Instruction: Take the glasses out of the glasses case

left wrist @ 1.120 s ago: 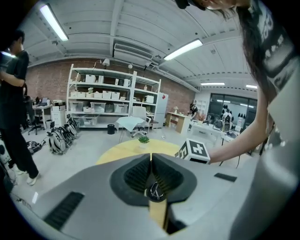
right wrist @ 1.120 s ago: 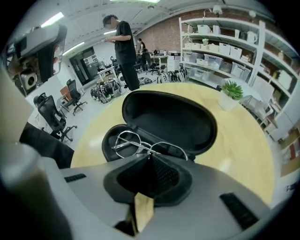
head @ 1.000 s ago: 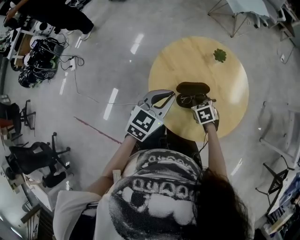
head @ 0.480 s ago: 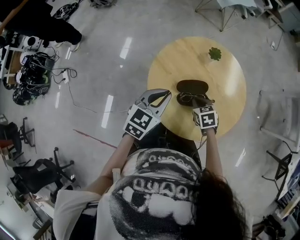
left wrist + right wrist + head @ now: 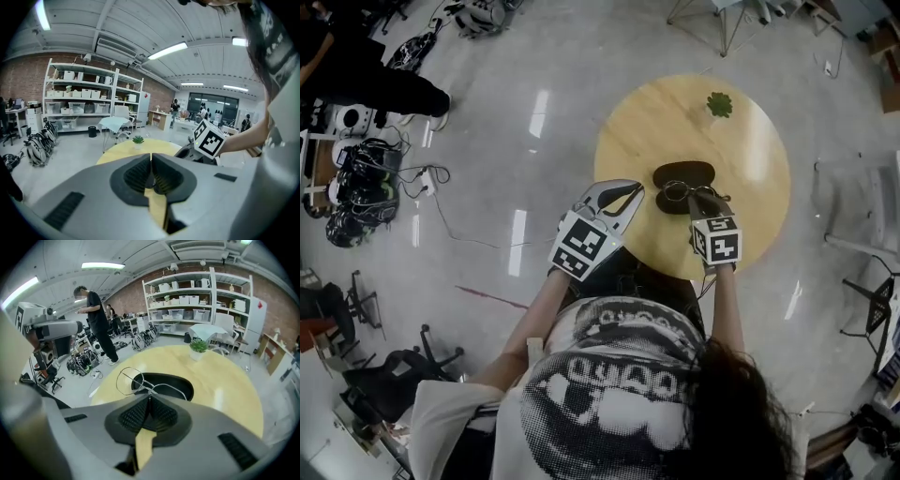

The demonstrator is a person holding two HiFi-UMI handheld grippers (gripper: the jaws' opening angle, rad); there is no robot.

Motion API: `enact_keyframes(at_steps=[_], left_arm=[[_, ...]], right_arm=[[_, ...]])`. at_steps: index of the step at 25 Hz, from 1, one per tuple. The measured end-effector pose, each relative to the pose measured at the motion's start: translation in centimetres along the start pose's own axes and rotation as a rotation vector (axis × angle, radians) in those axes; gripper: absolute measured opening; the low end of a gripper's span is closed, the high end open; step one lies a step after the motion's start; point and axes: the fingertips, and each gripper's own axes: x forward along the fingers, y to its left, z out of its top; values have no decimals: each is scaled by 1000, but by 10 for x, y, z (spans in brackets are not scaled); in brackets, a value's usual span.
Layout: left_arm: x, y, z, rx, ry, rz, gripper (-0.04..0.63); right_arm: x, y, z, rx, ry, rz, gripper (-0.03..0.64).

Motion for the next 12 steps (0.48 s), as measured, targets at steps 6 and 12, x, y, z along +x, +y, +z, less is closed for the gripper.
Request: enact_keyframes(at_steps=[6,12], left_arm=[[-4,1,-3,29,-2,-68,18],[-5,-3,-12,52,5,-126,18]], right_arm=[[-16,8,10,59,-63,-58,11],[-33,19,17,97,-120,-94,11]])
